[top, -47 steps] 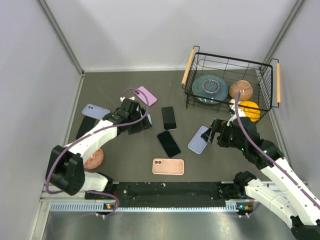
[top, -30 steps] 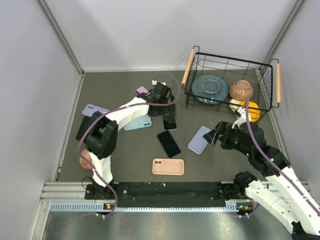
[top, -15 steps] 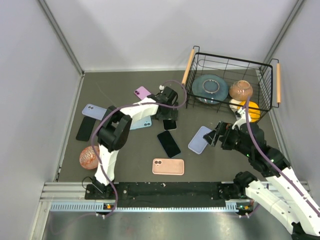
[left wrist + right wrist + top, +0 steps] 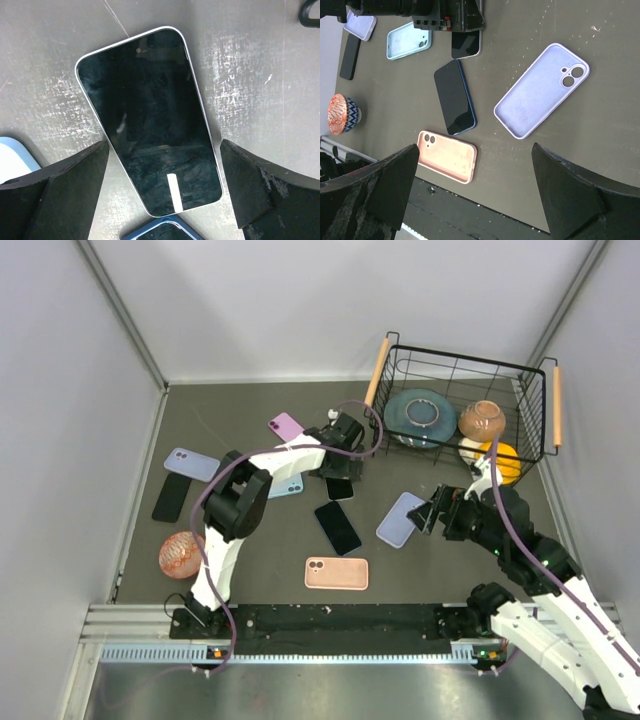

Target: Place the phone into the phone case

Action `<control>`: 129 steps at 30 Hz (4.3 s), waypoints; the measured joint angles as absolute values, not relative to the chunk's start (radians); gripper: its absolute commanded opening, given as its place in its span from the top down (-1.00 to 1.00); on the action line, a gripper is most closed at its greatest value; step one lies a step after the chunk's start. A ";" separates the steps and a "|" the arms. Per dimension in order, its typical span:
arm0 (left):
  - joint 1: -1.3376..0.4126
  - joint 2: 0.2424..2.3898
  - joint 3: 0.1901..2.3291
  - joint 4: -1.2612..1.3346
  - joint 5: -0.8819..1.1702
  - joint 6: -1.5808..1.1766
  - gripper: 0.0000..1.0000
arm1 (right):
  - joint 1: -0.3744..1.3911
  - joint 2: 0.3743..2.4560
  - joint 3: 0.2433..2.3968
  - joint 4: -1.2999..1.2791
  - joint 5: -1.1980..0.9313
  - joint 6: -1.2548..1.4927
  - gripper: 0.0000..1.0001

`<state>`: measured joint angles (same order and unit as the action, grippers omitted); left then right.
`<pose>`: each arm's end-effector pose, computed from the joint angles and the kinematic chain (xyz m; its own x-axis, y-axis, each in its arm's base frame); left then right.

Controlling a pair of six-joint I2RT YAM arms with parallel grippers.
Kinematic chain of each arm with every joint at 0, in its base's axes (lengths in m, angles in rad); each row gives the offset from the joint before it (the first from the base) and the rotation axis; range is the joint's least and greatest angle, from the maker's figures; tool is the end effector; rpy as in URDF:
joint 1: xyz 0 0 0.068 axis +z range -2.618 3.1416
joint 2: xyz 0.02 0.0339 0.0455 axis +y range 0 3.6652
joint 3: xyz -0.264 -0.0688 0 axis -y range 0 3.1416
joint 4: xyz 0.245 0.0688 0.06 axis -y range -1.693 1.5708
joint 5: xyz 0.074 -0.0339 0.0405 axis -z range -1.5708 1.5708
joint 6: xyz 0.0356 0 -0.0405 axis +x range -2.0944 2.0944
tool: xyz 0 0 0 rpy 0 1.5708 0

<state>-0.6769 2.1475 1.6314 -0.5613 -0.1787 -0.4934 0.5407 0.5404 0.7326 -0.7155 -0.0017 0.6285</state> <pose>0.3612 -0.2821 0.1701 -0.8655 0.0976 -0.4913 0.1599 0.9833 -0.0864 0.1008 0.0606 0.3002 -0.6500 0.2955 -0.7002 -0.1655 0.8441 0.5099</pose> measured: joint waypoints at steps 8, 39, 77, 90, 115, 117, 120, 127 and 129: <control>-0.688 2.158 1.648 -0.598 -0.225 -0.503 -0.40 | 0.541 0.515 0.730 -0.716 -0.001 0.629 -0.90; -0.681 1.827 1.193 -0.220 0.248 -0.485 0.07 | 0.533 1.213 0.584 -0.003 -0.006 1.087 0.06; -0.674 1.645 1.073 -0.105 0.383 -0.545 -0.71 | 0.389 1.126 0.548 0.030 -0.060 1.029 1.00; -0.687 1.792 1.176 -0.145 0.383 -0.503 0.74 | 0.219 0.981 0.469 -0.173 -0.118 0.900 1.00; -0.809 1.938 1.185 -0.117 0.357 -0.551 1.00 | 0.147 1.063 0.333 0.042 -0.250 0.878 1.00; -0.812 1.942 1.175 -0.117 0.352 -0.556 1.00 | 0.147 1.069 0.329 0.058 -0.254 0.879 1.00; -0.817 1.943 1.164 -0.120 0.347 -0.560 1.00 | 0.146 1.070 0.319 0.076 -0.255 0.881 1.00; -0.841 1.943 1.153 -0.111 0.340 -0.575 1.00 | 0.143 1.075 0.314 0.092 -0.255 0.885 1.00; -0.849 1.943 1.150 -0.101 0.339 -0.578 1.00 | 0.142 1.083 0.314 0.099 -0.256 0.886 1.00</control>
<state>-0.8490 1.9427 1.1496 -0.1009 0.3393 -0.5781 0.1417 1.0832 0.3138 0.0986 -0.2558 0.8864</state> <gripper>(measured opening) 0.009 0.025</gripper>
